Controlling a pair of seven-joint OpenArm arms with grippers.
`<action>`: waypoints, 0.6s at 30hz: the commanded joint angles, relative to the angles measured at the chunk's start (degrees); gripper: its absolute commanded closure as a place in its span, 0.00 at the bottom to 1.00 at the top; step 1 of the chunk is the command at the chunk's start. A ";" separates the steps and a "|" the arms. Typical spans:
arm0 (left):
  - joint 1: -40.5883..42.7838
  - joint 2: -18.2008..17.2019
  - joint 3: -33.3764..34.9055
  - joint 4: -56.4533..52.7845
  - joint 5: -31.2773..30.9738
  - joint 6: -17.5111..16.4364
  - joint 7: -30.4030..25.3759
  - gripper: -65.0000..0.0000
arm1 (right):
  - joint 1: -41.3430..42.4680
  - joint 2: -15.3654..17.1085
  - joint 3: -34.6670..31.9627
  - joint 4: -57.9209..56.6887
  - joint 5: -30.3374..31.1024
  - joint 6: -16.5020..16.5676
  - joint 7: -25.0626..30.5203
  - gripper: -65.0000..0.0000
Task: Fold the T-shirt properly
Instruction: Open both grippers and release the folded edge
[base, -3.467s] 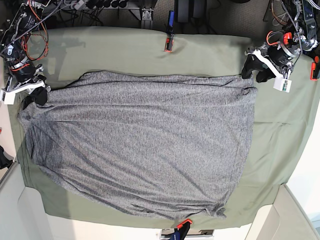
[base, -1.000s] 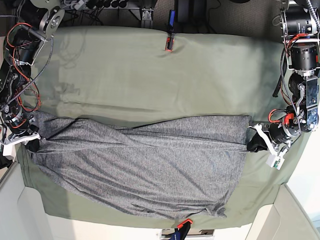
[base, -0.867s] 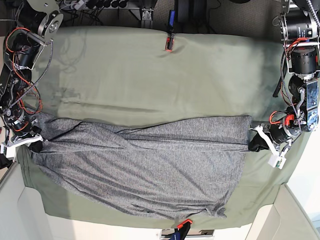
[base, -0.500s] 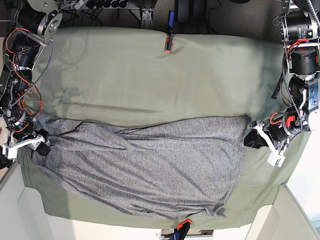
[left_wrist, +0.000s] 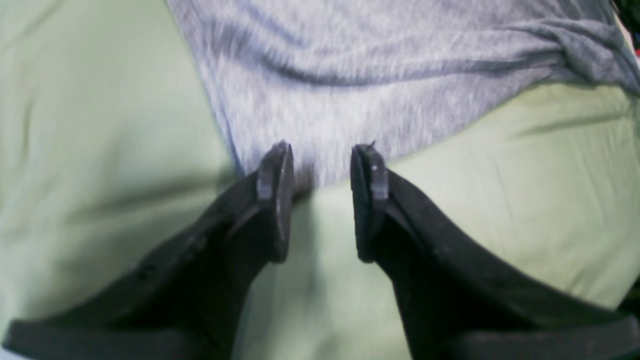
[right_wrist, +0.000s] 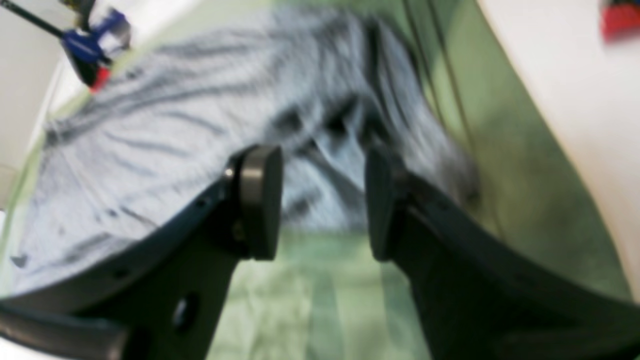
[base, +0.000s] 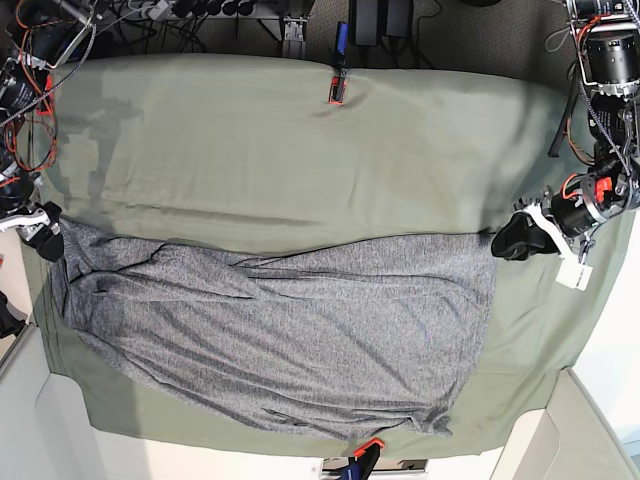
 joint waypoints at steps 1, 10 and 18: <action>0.55 -0.94 -1.22 1.86 -1.57 -0.54 -1.22 0.65 | -0.26 0.92 0.37 1.11 1.46 0.50 1.29 0.58; 6.80 0.63 -2.19 2.84 -3.93 -0.54 -1.25 0.65 | -3.63 -2.10 -0.52 0.63 -0.11 -0.63 2.38 0.58; 6.95 2.80 -2.19 2.84 -3.50 -0.54 0.07 0.65 | -3.61 -2.71 -1.36 0.63 -5.84 -7.54 3.80 0.58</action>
